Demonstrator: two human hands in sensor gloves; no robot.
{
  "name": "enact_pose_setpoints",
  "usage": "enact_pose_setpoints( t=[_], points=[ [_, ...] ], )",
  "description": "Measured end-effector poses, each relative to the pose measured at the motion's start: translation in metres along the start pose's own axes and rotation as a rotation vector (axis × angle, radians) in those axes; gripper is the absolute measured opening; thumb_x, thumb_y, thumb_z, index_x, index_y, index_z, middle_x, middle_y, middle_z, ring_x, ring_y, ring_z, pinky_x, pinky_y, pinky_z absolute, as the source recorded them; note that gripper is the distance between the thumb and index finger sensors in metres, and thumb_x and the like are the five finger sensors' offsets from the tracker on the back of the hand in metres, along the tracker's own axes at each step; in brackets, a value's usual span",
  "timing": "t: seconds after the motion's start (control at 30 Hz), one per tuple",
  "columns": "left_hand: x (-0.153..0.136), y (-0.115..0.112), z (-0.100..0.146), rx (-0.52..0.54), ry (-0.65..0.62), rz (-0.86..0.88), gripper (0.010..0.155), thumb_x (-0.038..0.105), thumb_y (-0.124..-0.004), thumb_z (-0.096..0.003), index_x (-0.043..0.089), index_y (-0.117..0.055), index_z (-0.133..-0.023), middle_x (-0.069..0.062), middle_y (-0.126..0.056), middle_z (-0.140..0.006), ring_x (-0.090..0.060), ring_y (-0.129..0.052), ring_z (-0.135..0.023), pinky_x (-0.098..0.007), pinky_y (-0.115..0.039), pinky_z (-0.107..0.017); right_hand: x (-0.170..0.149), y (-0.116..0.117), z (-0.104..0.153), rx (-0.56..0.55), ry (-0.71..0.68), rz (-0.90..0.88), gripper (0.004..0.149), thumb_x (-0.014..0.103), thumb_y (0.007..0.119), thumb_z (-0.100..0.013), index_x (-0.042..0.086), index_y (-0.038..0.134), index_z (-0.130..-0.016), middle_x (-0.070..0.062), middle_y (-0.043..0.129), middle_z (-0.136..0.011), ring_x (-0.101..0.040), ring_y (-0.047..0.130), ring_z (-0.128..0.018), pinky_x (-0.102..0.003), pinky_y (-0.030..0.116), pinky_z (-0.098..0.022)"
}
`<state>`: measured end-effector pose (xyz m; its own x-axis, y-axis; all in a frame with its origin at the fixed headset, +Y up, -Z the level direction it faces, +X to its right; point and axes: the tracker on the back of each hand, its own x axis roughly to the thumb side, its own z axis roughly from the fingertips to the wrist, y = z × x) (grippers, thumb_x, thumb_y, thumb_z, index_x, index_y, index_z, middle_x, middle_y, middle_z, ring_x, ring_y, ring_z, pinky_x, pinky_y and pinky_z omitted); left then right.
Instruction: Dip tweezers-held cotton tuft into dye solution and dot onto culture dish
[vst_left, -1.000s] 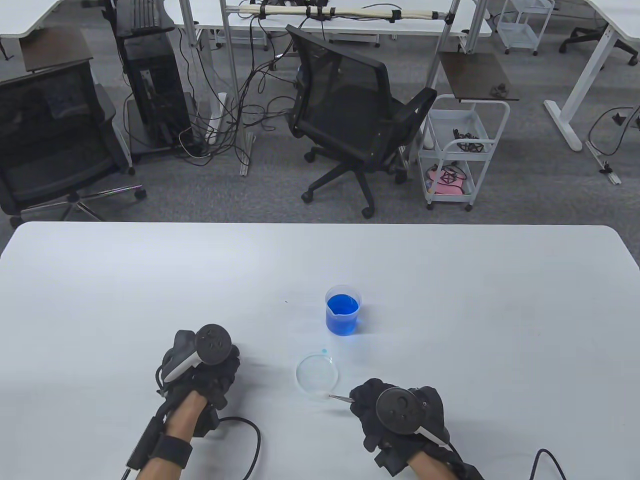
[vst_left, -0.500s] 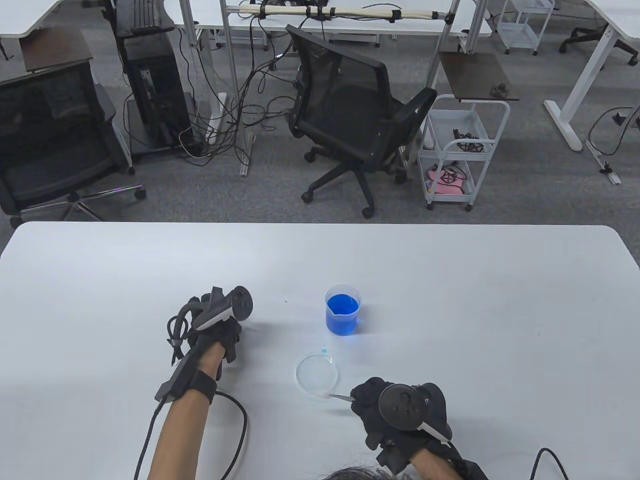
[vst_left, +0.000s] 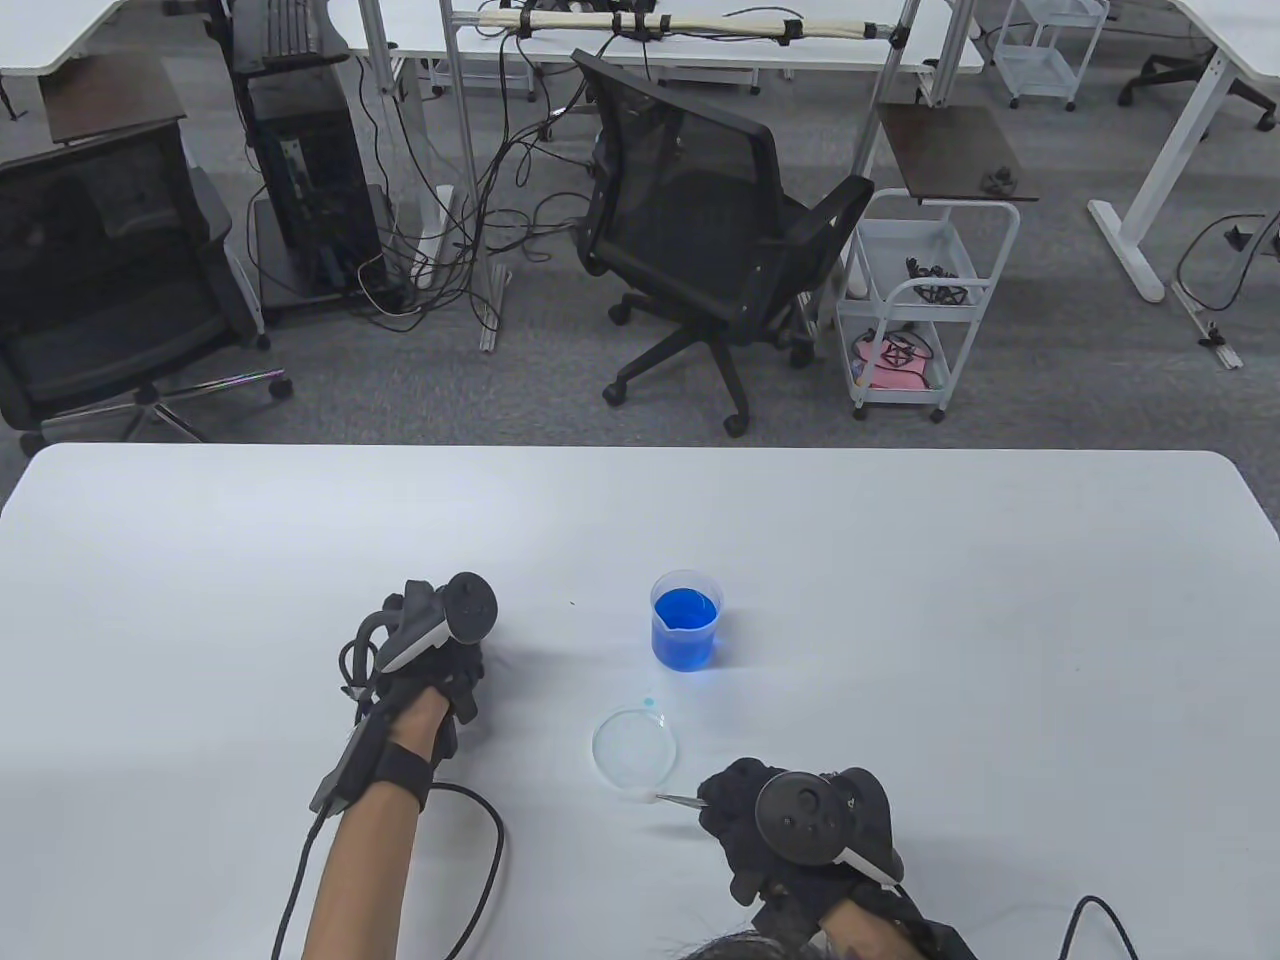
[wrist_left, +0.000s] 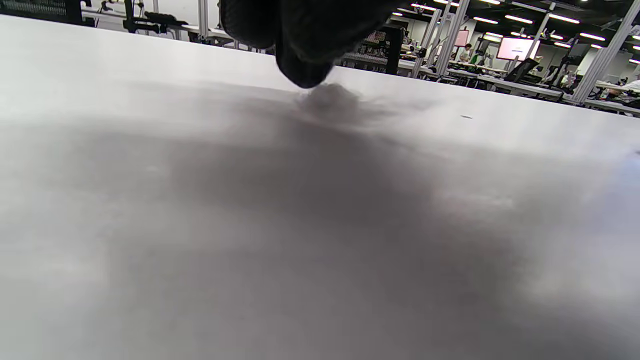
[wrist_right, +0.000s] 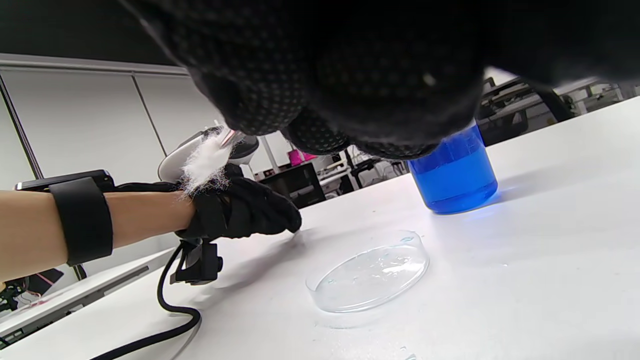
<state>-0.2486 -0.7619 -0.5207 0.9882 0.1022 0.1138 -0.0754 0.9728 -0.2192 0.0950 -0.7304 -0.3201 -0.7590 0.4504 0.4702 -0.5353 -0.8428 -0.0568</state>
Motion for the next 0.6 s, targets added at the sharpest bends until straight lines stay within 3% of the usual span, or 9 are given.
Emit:
enact_pose_setpoints(
  t=[0.13, 0.23, 0.43, 0.6],
  points=[
    [-0.004, 0.003, 0.01, -0.04, 0.022, 0.024, 0.059, 0.014, -0.072, -0.0563, 0.011, -0.05, -0.111, -0.028, -0.043, -0.119, -0.055, -0.031, -0.104, -0.076, -0.028, -0.067, -0.002, -0.002, 0.0, -0.013, 0.011, 0.002, 0.041, 0.027, 0.092, -0.027, 0.001, 0.104, -0.055, -0.024, 0.103, -0.056, -0.016, 0.1, -0.02, -0.031, 0.091, -0.008],
    [-0.009, 0.003, 0.019, -0.098, 0.041, 0.07, 0.072, 0.022, -0.077, -0.0584, 0.018, -0.031, -0.113, -0.028, -0.036, -0.12, -0.055, -0.03, -0.104, -0.076, -0.026, -0.067, -0.004, -0.003, -0.001, -0.023, 0.024, 0.009, 0.041, 0.027, 0.092, -0.027, 0.001, 0.104, -0.055, -0.024, 0.103, -0.056, -0.016, 0.1, -0.02, -0.031, 0.091, -0.008],
    [-0.013, 0.005, 0.05, -0.065, 0.032, 0.113, 0.072, 0.029, -0.08, -0.0583, 0.019, -0.035, -0.114, -0.028, -0.034, -0.12, -0.056, -0.031, -0.103, -0.075, -0.028, -0.067, -0.012, -0.005, -0.002, -0.042, 0.06, 0.018, 0.041, 0.027, 0.092, -0.027, 0.001, 0.104, -0.055, -0.025, 0.103, -0.056, -0.016, 0.1, -0.02, -0.031, 0.091, -0.008],
    [-0.009, 0.007, 0.093, 0.001, -0.025, 0.201, 0.071, 0.031, -0.081, -0.0582, 0.016, -0.039, -0.114, -0.028, -0.033, -0.12, -0.056, -0.031, -0.103, -0.075, -0.028, -0.067, -0.021, -0.006, -0.003, -0.052, 0.1, 0.033, 0.041, 0.027, 0.092, -0.027, 0.001, 0.104, -0.055, -0.025, 0.103, -0.057, -0.016, 0.1, -0.02, -0.031, 0.091, -0.008]
  ],
)
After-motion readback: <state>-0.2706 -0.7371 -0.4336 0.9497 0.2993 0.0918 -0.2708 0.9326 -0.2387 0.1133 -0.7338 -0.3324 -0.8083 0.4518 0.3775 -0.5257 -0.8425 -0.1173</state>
